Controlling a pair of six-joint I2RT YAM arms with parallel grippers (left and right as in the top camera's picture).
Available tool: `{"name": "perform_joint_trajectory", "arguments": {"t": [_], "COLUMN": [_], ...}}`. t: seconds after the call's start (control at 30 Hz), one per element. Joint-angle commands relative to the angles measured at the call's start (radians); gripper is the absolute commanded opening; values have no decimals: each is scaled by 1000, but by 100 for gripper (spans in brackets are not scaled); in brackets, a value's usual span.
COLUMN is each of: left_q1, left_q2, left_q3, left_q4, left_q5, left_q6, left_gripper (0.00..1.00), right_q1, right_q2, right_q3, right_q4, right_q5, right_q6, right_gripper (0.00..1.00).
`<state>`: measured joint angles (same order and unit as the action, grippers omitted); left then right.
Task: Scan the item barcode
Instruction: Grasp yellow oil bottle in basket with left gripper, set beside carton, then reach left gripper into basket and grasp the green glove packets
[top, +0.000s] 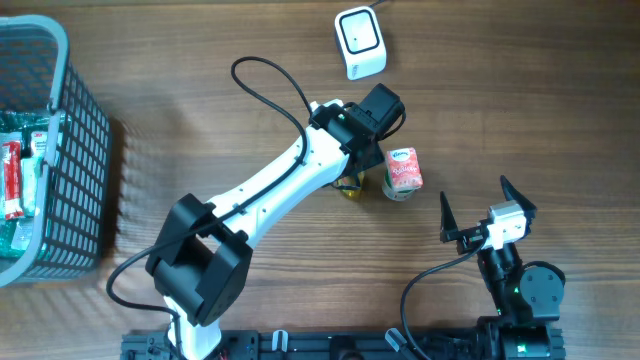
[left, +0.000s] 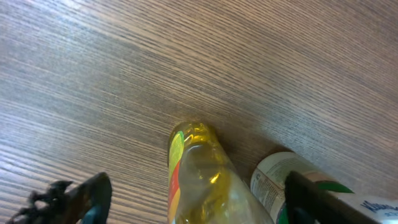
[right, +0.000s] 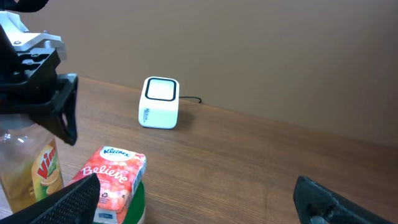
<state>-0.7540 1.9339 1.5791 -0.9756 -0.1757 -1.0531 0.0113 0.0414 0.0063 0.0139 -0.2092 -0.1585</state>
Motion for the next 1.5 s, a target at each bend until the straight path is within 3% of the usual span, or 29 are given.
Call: {"name": "perform_joint_trajectory", "arguments": {"t": [0.0, 0.13, 0.33, 0.6, 0.77, 0.8, 0.9, 0.97, 1.03, 1.17, 1.33, 1.47], "left_q1": [-3, 0, 59, 220, 291, 298, 301, 323, 359, 476, 682, 831], "left_q2": [-14, -86, -269, -414, -461, -483, -537, -568, -598, -678, -718, -715], "left_q3": [-2, 0, 0, -1, -1, -1, -1, -1, -1, -1, -1, -1], "left_q4": [4, 96, 184, 172, 135, 121, 134, 194, 248, 375, 584, 553], "left_q5": [-20, -20, -50, -58, -168, -248, -685, -830, -870, -855, -764, -650], "left_q6": [6, 151, 243, 649, 665, 665, 667, 835, 998, 1088, 1305, 1315], "left_gripper": [87, 96, 100, 98, 100, 100, 100, 100, 100, 100, 100, 100], "right_q1": [-2, -2, -2, -2, -2, -2, -2, -2, -2, -2, -2, -2], "right_q2": [1, 1, 1, 1, 1, 1, 1, 1, 1, 1, 1, 1], "right_q3": [-1, -1, -1, -1, -1, -1, -1, -1, -1, -1, -1, -1], "right_q4": [3, 3, 3, 3, 3, 3, 3, 3, 3, 3, 3, 3], "right_q5": [-5, -5, -5, -5, -5, -5, -5, -5, -5, -5, -5, -5], "right_q6": [2, 2, 2, 2, 2, 2, 2, 2, 2, 2, 2, 2], "right_gripper": [100, 100, 100, 100, 100, 100, 100, 100, 100, 100, 100, 100]}}
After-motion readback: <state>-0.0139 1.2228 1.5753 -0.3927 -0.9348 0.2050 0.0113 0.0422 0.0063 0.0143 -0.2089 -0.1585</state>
